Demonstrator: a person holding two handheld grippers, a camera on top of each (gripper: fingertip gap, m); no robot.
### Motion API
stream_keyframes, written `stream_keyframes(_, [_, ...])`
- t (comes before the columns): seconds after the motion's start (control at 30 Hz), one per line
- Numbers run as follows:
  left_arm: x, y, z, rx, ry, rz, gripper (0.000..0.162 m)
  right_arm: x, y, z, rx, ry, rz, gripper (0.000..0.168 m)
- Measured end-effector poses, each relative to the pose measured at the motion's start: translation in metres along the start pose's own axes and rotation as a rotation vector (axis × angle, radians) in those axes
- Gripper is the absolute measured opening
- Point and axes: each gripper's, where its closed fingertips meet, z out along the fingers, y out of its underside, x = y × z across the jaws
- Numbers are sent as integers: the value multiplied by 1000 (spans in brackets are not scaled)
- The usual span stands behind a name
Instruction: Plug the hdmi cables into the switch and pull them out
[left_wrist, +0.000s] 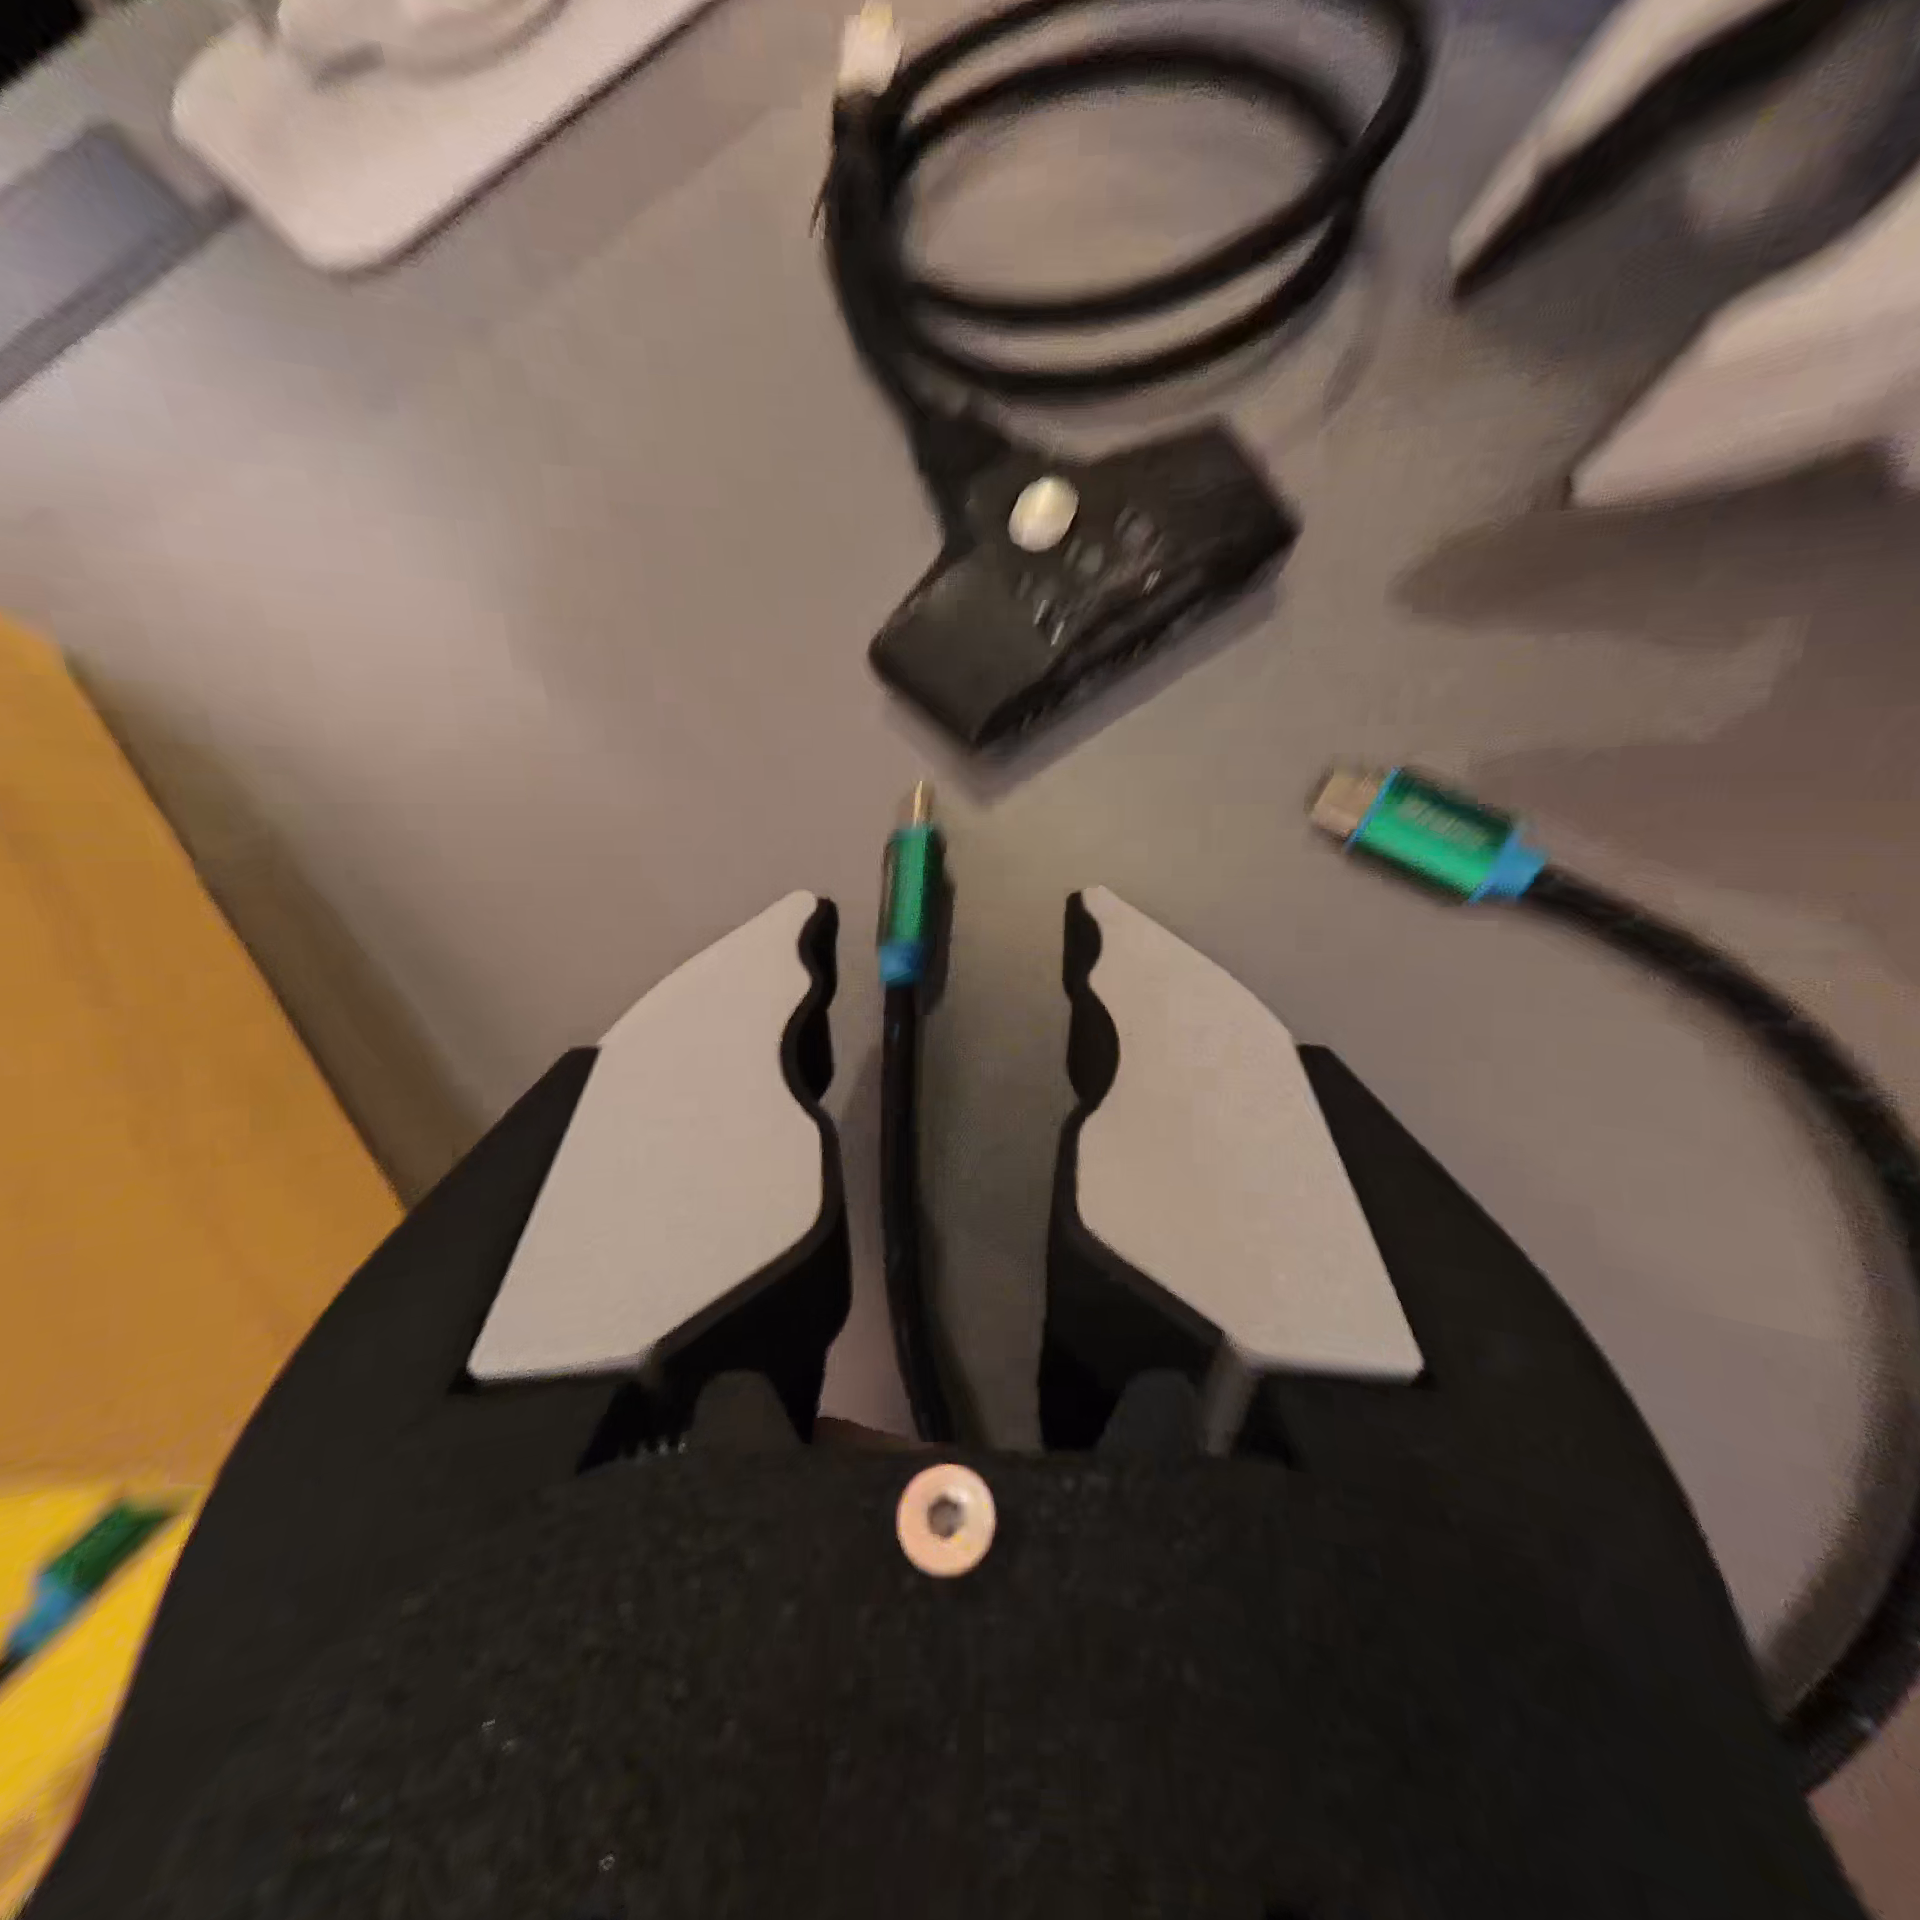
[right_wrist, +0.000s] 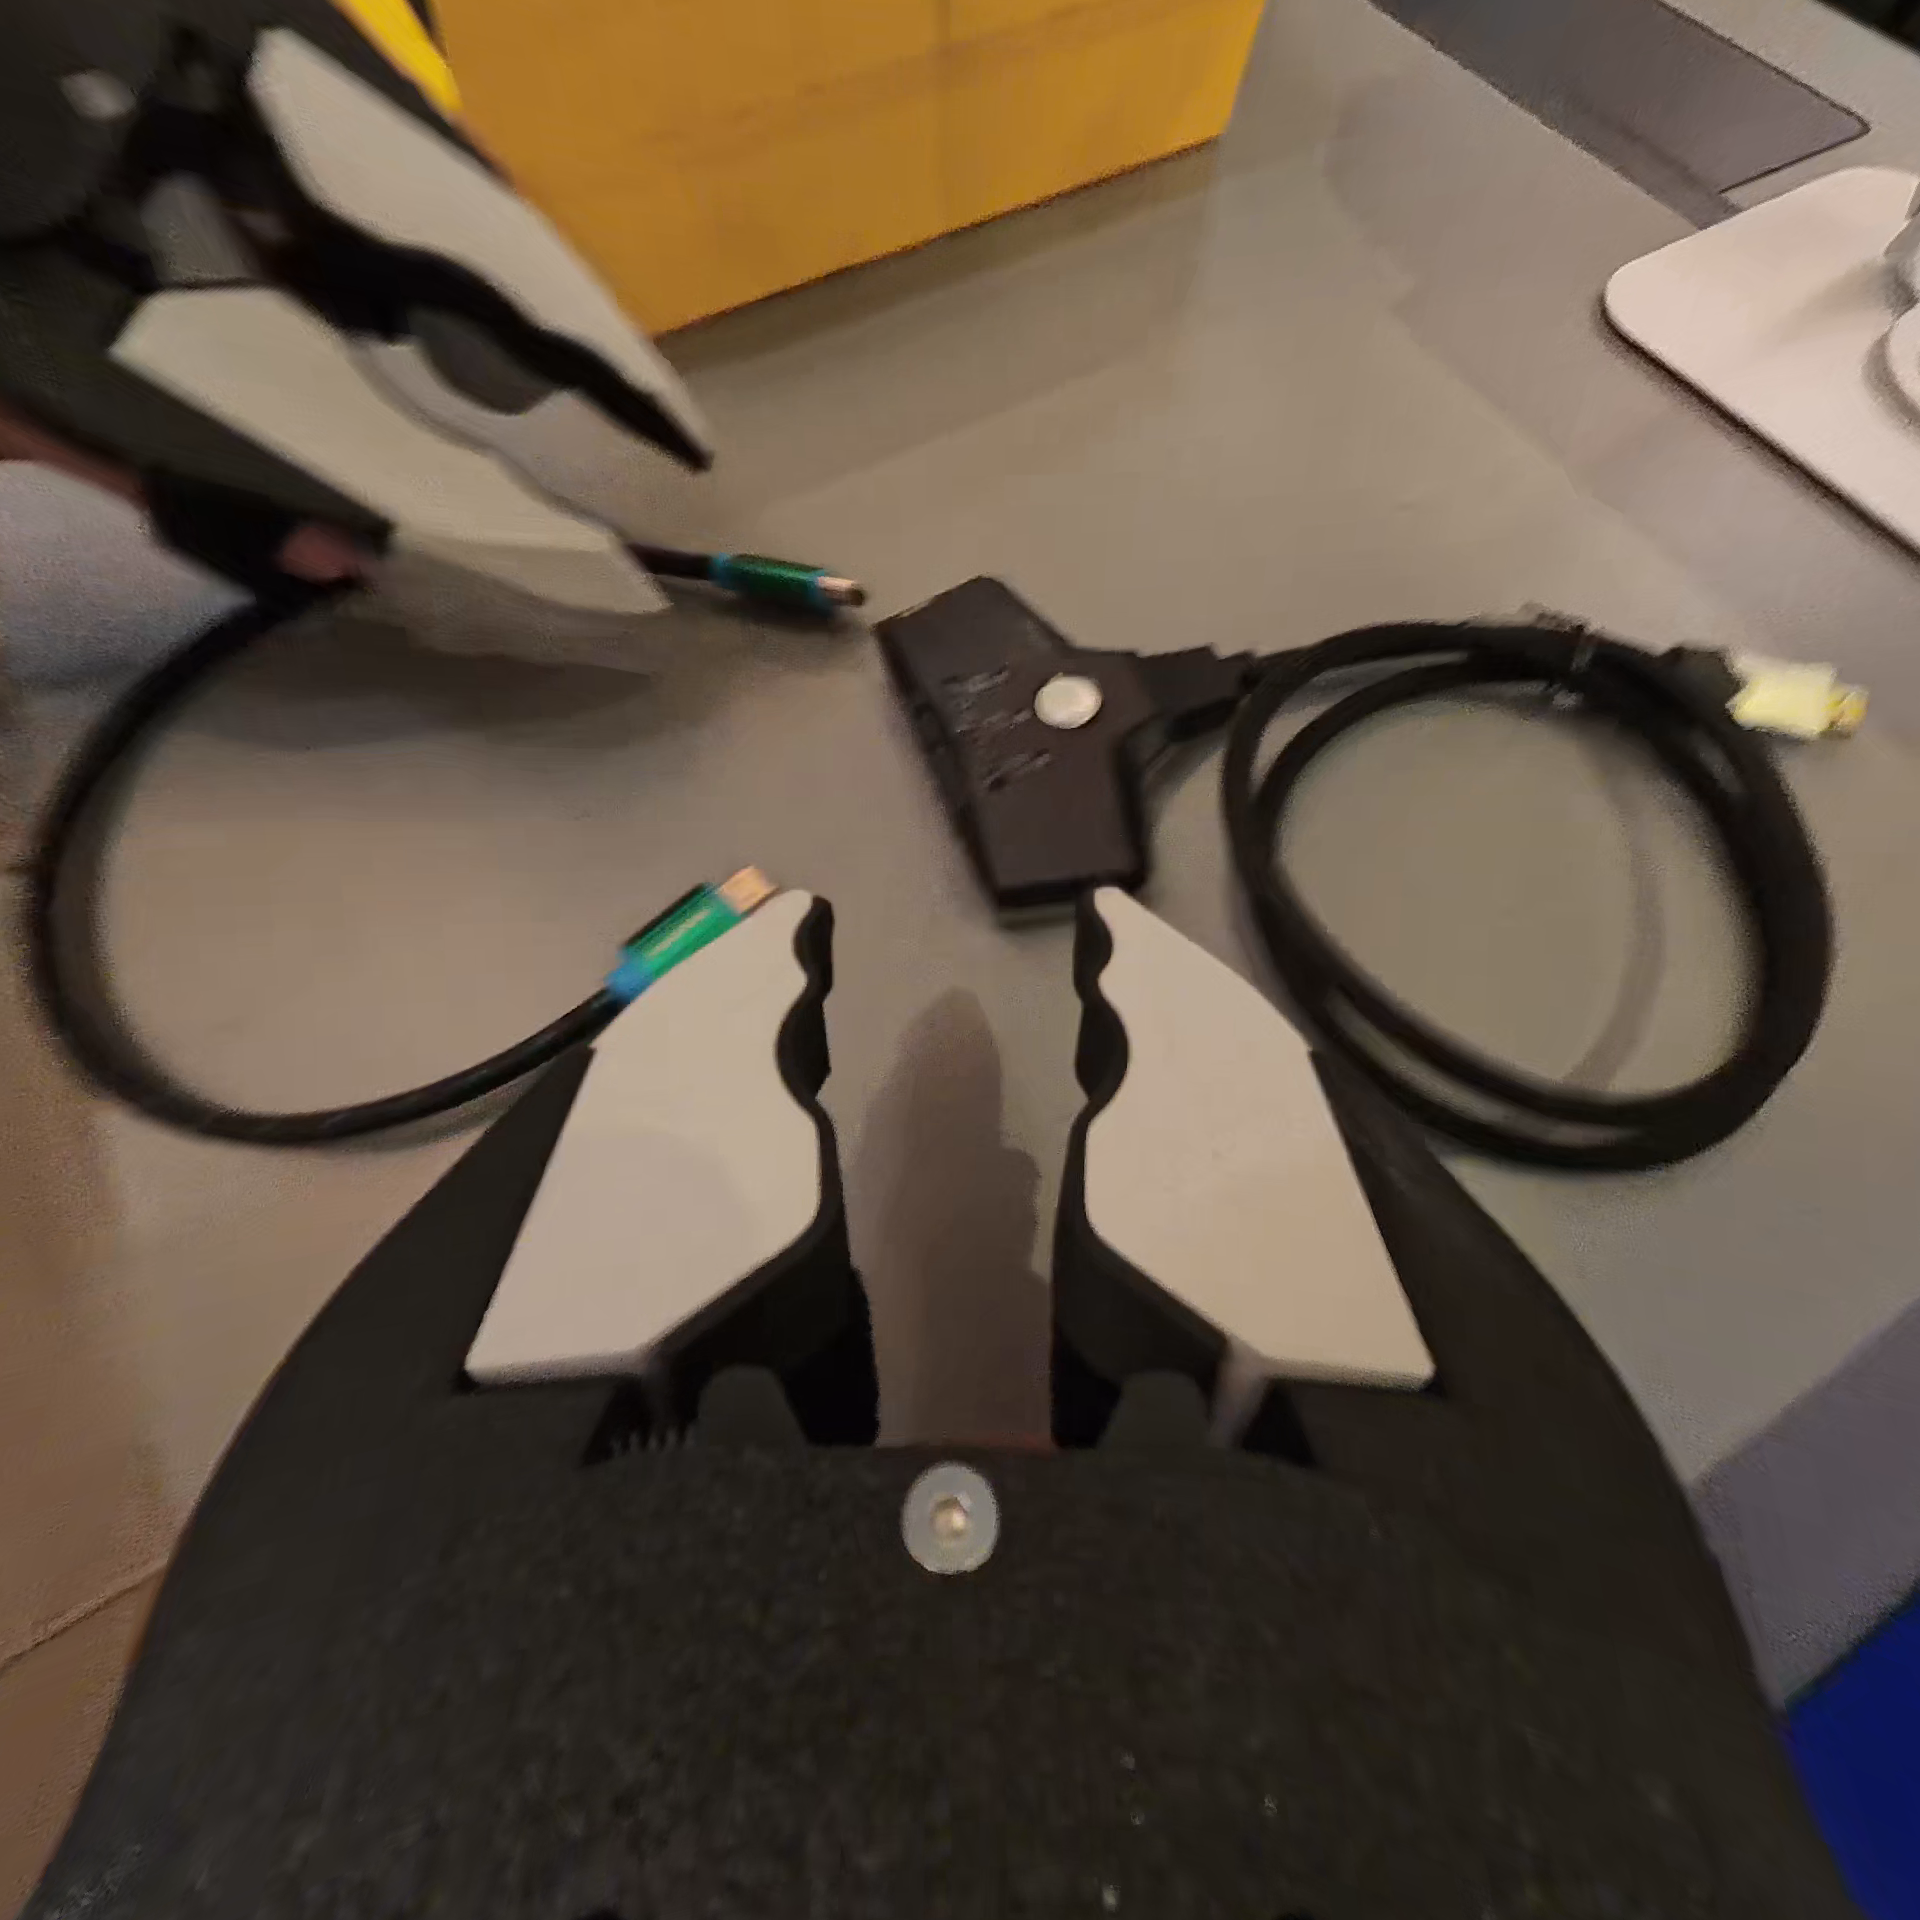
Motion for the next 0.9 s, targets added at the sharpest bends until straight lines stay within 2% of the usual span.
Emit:
stream_keyframes(0.07, [5,-22,7,29,86,34,50,-16,11,-16,45,-22,37,42])
stream_keyframes(0.13, [12,-32,26,-33,192,71,54,-25,22,-26,49,-27,14,42])
stream_keyframes(0.23, [20,-27,58,-207,313,128,68,-49,25,-38,113,-158,-16,43])
stream_keyframes(0.37, [18,-21,79,-334,314,216,78,-63,22,-49,169,-278,13,42])
stream_keyframes(0.5, [23,-26,83,-292,379,228,63,-58,24,-49,188,-301,55,43])
stream_keyframes(0.6, [23,-26,82,-302,383,254,59,-39,18,-48,222,-201,-7,45])
stream_keyframes(0.73, [40,-34,63,-302,545,132,55,3,14,-38,188,66,-309,51])
stream_keyframes(0.9, [50,-60,29,-282,736,11,54,9,8,-8,163,243,-697,57])
